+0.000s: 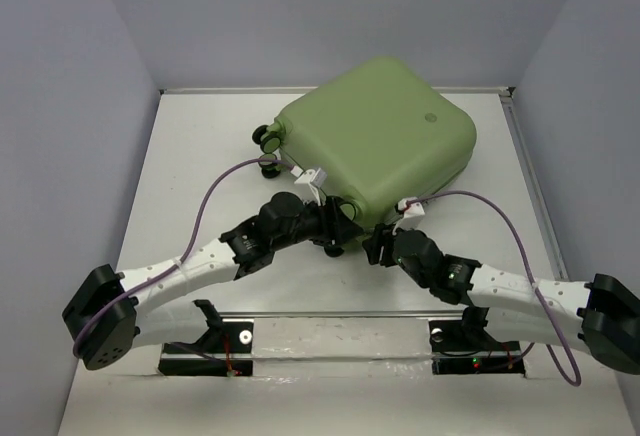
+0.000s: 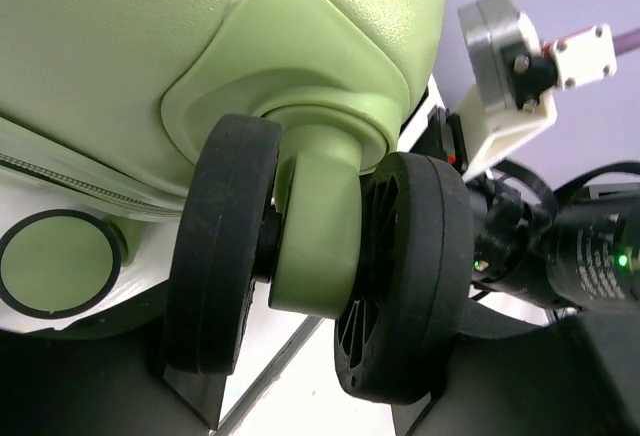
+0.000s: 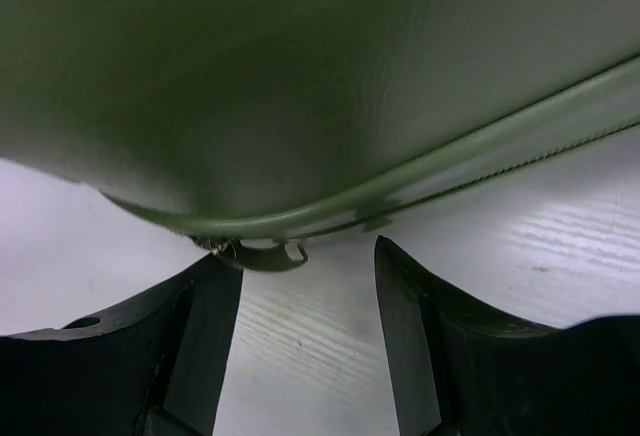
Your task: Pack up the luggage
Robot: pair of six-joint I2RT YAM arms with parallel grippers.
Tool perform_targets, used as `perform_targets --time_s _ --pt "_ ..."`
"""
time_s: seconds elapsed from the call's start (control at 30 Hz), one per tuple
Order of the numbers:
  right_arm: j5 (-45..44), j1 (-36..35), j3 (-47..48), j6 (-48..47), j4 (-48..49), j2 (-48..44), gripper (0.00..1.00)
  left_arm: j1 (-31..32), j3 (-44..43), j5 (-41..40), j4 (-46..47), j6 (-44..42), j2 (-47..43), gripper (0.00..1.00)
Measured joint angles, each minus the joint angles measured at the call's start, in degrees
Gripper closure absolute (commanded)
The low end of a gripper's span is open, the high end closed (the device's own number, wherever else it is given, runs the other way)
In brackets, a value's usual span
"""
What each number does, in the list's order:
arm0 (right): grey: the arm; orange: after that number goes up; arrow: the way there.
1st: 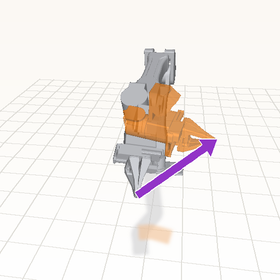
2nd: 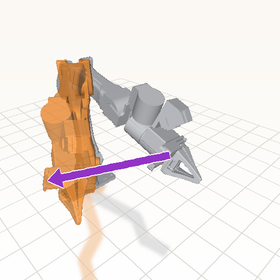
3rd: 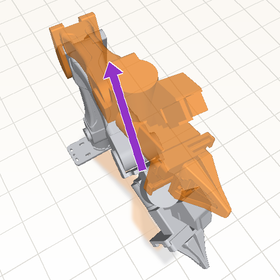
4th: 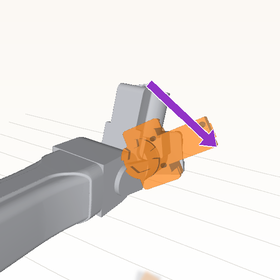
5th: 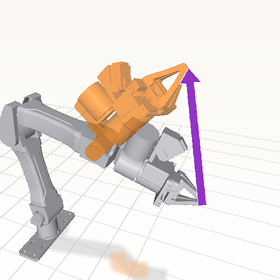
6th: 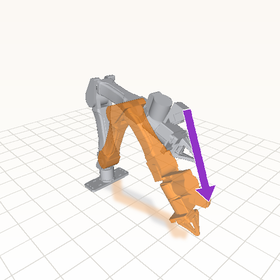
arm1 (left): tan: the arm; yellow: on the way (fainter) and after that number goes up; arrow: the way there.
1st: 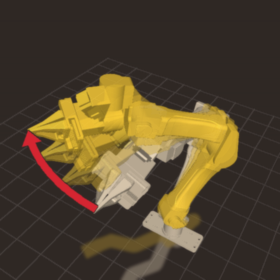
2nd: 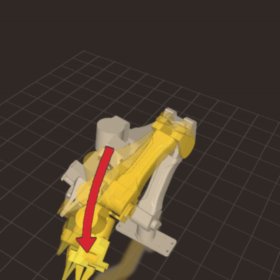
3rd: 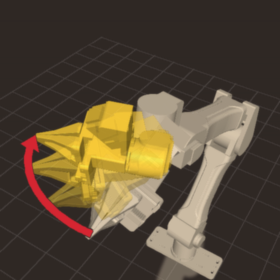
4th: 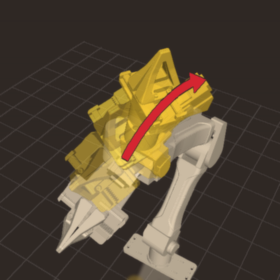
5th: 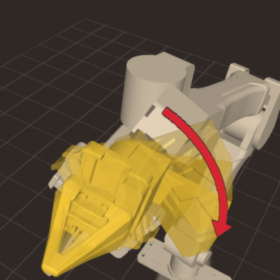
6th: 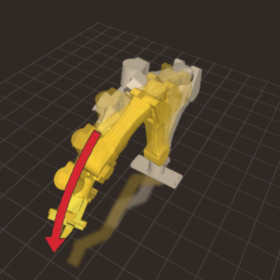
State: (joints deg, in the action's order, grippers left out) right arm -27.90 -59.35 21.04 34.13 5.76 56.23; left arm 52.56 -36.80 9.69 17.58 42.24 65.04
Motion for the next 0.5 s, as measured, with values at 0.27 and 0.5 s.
perform_targets --time_s 0.27,0.5 --pt "0.24 2.4 -0.15 -5.01 7.76 4.46 0.49 0.17 -0.57 -0.17 -1.03 -1.09 0.2 0.94" --pt "0.76 2.75 -0.17 -6.43 10.01 6.38 0.75 0.22 -1.42 -2.82 -2.19 -2.01 0.2 0.94"
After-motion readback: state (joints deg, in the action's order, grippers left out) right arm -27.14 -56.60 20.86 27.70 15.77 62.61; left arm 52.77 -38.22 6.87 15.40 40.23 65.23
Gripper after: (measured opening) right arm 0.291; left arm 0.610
